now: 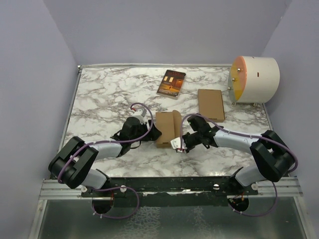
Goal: Fold the paper box
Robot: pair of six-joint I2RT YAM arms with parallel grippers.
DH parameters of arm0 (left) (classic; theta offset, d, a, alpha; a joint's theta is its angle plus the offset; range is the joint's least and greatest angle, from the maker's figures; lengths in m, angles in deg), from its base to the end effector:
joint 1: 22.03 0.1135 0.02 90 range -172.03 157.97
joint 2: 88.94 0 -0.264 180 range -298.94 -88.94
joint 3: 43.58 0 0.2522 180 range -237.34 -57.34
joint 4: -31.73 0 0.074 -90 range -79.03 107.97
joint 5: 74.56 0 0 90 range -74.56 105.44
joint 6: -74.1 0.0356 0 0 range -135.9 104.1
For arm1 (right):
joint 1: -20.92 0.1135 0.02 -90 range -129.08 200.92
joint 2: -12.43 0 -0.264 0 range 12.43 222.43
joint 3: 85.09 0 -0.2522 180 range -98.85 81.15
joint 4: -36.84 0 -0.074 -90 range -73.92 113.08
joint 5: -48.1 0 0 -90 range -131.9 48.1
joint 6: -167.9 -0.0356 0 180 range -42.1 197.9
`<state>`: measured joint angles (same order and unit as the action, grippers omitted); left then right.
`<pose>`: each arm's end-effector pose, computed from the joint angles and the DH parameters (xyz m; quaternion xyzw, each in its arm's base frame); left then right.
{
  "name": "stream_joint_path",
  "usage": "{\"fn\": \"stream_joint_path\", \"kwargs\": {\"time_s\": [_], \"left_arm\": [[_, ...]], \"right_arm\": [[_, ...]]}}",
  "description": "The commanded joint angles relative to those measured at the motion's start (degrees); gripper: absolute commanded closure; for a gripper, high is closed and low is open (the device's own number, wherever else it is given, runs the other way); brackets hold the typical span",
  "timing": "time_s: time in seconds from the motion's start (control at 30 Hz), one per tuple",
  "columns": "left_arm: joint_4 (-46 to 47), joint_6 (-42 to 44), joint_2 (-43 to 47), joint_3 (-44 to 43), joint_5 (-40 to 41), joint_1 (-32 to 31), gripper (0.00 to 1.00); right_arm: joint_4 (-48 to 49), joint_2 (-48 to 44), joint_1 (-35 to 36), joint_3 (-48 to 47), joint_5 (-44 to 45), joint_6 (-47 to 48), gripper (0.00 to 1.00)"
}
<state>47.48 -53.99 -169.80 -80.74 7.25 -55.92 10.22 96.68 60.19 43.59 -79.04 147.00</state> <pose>0.2104 -0.1475 0.1487 0.0055 0.8555 -0.3516 0.3800 0.1854 0.1794 0.1508 -0.7907 0.4674 0.2329 0.3196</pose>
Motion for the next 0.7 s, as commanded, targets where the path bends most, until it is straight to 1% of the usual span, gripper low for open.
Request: {"fn": "stream_joint_path", "kwargs": {"time_s": [0.0,0.13,0.47,0.67], "left_arm": [[-2.4,0.8,-1.4,-0.2,1.6,0.1,0.32],[-2.4,0.8,-1.5,-0.2,1.5,0.4,0.32],[-2.5,0.6,-1.6,0.1,1.3,0.9,0.33],[-2.8,0.4,-1.7,0.3,1.2,1.6,0.33]], "right_arm": [[-2.1,1.3,-1.0,-2.2,-0.8,-1.8,0.97],[-3.9,2.7,-1.8,-3.6,-1.3,-2.7,0.99],[-7.1,4.4,-3.1,-5.6,-3.3,-4.4,0.99],[-8.8,6.1,-3.8,-7.5,-4.0,-7.6,0.99]]}}
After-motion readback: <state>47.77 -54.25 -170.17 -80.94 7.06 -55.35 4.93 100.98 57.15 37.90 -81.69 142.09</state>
